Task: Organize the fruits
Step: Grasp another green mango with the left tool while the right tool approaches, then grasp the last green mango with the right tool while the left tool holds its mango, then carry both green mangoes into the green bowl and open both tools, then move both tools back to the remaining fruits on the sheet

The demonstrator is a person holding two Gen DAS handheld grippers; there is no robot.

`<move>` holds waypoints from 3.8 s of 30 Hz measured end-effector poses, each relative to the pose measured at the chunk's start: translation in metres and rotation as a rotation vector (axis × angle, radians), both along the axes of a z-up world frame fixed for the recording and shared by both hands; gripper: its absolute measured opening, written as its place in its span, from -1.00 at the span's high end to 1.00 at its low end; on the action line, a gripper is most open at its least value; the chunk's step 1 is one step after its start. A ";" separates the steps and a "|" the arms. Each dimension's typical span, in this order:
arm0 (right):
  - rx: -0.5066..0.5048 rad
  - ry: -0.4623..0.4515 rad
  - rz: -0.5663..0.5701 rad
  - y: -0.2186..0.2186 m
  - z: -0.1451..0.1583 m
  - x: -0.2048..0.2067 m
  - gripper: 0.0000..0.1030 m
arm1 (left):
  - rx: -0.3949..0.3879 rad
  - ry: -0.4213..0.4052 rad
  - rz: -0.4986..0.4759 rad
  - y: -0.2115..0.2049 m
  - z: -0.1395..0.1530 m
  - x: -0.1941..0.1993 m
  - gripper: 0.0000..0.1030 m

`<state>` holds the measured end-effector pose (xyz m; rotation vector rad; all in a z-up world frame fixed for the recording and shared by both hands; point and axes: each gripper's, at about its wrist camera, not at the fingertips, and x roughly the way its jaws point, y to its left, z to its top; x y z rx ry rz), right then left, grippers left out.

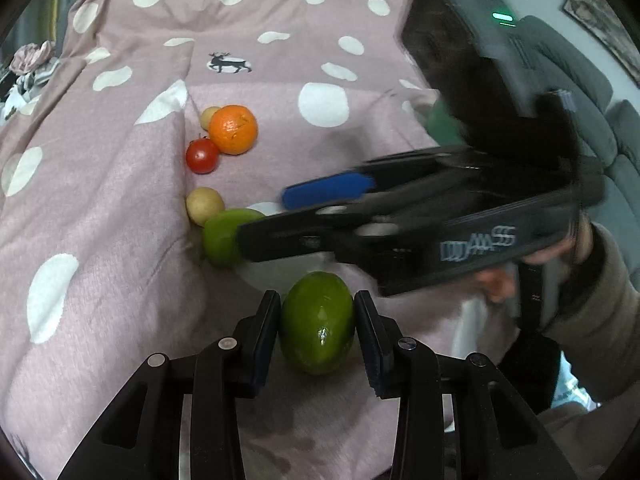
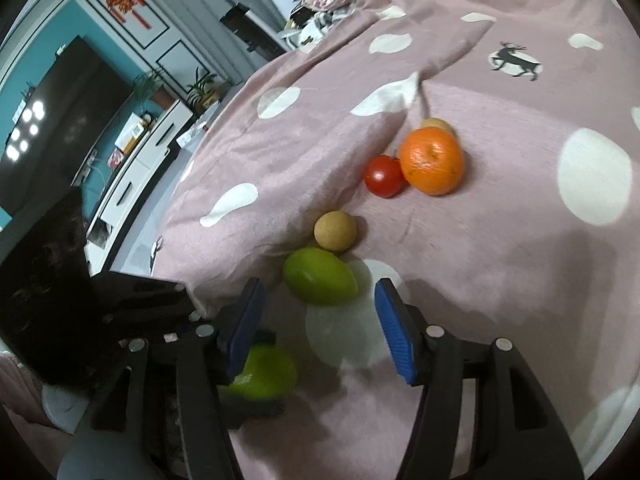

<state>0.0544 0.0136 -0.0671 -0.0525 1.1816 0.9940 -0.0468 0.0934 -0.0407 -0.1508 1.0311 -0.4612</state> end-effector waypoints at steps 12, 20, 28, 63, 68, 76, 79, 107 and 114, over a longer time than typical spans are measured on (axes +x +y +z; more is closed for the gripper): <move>-0.063 -0.061 0.083 0.030 -0.014 0.001 0.14 | -0.066 0.000 0.006 0.009 0.002 -0.005 0.25; -0.015 -0.061 -0.029 0.001 -0.004 0.008 0.15 | -0.047 0.015 0.000 0.009 -0.003 0.001 0.25; 0.045 -0.066 -0.140 -0.045 0.011 0.002 0.14 | 0.001 0.050 -0.027 -0.001 -0.012 0.008 0.25; 0.228 -0.238 -0.583 -0.235 0.079 -0.044 0.14 | -0.122 -0.183 -0.030 -0.065 0.085 0.064 0.27; 0.231 -0.281 -0.676 -0.271 0.088 -0.049 0.14 | -0.140 -0.211 -0.098 -0.106 0.098 0.084 0.27; 0.081 -0.409 -0.798 -0.306 0.100 -0.055 0.14 | -0.109 -0.199 -0.210 -0.177 0.100 0.115 0.27; 0.014 -0.434 -0.821 -0.313 0.098 -0.053 0.14 | -0.092 -0.191 -0.245 -0.201 0.094 0.124 0.27; 0.017 -0.399 -0.921 -0.344 0.088 -0.062 -0.07 | -0.014 -0.169 -0.166 -0.193 0.071 0.123 -0.52; 0.041 -0.384 -0.849 -0.319 0.089 -0.069 -0.08 | 0.057 -0.168 -0.080 -0.133 0.056 0.078 -0.52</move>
